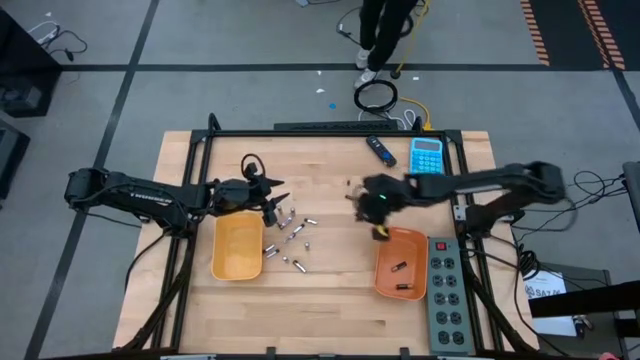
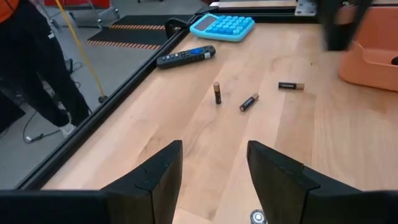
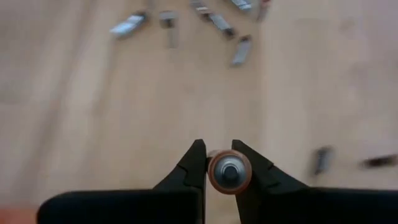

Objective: Sort batteries
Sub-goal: Put the black battery into the orange bin, then put the silver battery into the yellow bin

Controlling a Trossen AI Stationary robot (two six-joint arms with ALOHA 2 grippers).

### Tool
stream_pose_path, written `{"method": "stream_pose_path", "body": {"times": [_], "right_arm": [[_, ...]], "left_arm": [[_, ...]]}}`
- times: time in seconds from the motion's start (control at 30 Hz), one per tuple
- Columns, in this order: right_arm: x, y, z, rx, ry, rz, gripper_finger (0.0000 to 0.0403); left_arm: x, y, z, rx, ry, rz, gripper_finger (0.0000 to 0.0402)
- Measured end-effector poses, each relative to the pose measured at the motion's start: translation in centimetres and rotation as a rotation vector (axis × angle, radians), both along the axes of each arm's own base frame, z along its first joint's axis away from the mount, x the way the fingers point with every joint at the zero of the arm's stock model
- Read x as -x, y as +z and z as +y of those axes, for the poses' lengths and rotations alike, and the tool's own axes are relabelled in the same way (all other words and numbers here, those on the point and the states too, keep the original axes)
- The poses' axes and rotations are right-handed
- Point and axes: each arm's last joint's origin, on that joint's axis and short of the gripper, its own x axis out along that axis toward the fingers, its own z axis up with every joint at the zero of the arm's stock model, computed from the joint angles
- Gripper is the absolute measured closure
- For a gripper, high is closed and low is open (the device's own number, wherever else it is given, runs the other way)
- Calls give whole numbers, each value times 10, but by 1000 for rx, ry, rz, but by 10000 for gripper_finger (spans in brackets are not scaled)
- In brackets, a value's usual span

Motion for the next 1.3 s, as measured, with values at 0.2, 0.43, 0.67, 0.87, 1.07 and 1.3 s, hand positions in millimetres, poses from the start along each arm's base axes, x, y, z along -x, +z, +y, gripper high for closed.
{"method": "stream_pose_path", "body": {"times": [0.2, 0.43, 0.67, 0.87, 1.07, 1.3], "right_arm": [[51, -5, 35, -179, -111, -52, 372], [81, -13, 54, -218, -296, 161, 372], [88, -18, 60, -177, -390, 209, 233], [87, -1, 57, -31, -353, -1, 163], [75, 24, 30, 136, -381, -259, 179], [60, 37, -17, 109, -315, -425, 204]], "left_arm": [[-2, 5, 4, -43, 1, -35, 210], [0, 4, 16, 42, 20, -57, 210], [3, -2, 20, 129, 67, -30, 210], [2, 5, 17, 259, 24, 88, 210], [8, 6, 19, 297, -105, 256, 210], [16, -1, 27, 319, -155, 362, 210]]}}
